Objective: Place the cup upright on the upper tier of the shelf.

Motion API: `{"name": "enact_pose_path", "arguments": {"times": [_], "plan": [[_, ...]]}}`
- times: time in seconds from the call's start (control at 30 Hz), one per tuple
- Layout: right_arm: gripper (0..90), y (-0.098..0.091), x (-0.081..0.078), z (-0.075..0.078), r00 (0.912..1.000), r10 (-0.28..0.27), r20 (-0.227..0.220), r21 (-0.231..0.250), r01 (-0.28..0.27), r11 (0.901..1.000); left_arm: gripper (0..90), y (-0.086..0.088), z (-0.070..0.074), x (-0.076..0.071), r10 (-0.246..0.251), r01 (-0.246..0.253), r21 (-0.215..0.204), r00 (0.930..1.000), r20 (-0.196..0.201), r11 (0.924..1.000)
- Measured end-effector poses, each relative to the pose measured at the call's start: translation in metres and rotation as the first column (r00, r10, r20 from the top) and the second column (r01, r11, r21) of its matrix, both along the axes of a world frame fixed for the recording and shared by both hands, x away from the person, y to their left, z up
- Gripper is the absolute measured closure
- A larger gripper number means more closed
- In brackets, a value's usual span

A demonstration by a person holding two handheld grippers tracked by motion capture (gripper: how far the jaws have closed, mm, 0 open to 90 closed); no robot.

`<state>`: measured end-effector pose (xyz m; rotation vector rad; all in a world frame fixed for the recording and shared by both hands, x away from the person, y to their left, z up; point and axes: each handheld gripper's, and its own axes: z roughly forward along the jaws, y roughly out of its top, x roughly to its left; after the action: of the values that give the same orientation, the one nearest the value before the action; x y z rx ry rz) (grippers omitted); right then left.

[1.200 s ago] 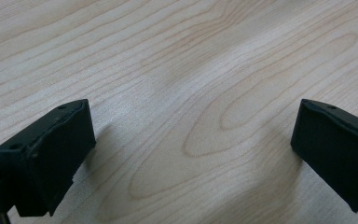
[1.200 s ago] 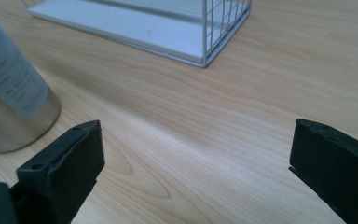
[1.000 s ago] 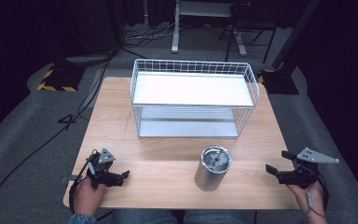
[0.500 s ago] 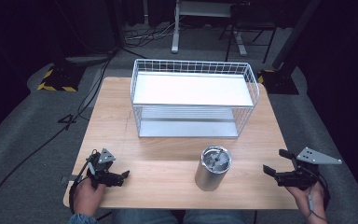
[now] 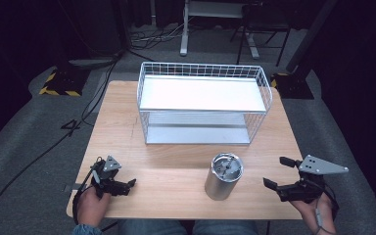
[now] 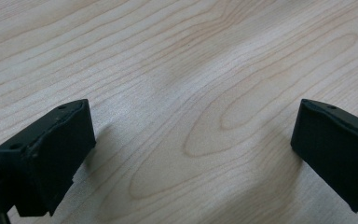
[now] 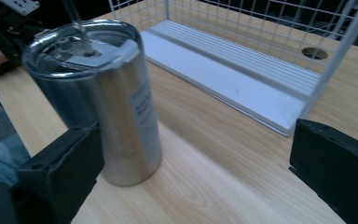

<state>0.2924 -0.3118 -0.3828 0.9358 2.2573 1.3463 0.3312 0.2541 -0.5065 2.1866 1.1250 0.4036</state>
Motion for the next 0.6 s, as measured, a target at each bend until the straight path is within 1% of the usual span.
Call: {"name": "enact_pose_path", "arguments": {"times": [0.13, 0.17, 0.2, 0.3, 0.4, 0.43, 0.5, 0.6], "plan": [[3.5, 0.01, 0.0, 0.001, 0.9998, 0.022, -0.001, 0.001, -0.022, 0.9998, 0.0, 0.0, 0.0, 0.0, 0.0, 0.0, 0.0, 1.0, 0.0, 1.0], [3.5, 0.013, 0.0, 0.002, 0.9995, 0.031, -0.002, -0.001, -0.031, 0.9995, 0.0, 0.0, 0.0, 0.0, 0.0, 0.0, -0.001, 1.0, 0.0, 1.0], [3.5, 0.021, 0.0, 0.002, 0.9987, 0.05, -0.003, 0.001, -0.05, 0.9987, 0.0, 0.0, 0.0, 0.0, 0.0, 0.0, 0.0, 1.0, 0.0, 1.0], [3.4, 0.03, 0.0, 0.002, 0.9972, 0.074, -0.004, 0.004, -0.074, 0.9972, 0.0, 0.0, 0.0, 0.0, 0.0, 0.0, -0.001, 1.0, 0.0, 1.0], [3.3, 0.039, -0.002, 0.0, 0.995, 0.099, -0.007, 0.011, -0.099, 0.995, 0.0, 0.0, 0.0, 0.0, 0.0, 0.0, -0.001, 1.0, 0.0, 1.0], [3.3, 0.039, -0.002, 0.0, 0.995, 0.099, -0.007, 0.011, -0.099, 0.995, 0.0, 0.0, 0.0, 0.0, 0.0, 0.0, -0.001, 1.0, 0.0, 1.0], [3.1, 0.046, -0.002, -0.003, 0.9924, 0.122, -0.013, 0.012, -0.122, 0.9925, 0.0, 0.0, 0.0, 0.0, 0.0, 0.0, -0.001, 1.0, 0.0, 1.0], [2.8, 0.051, -0.002, -0.004, 0.9912, 0.131, -0.015, 0.016, -0.131, 0.9912, 0.0, 0.0, 0.0, 0.0, 0.0, 0.0, -0.001, 1.0, 0.0, 1.0]]}}
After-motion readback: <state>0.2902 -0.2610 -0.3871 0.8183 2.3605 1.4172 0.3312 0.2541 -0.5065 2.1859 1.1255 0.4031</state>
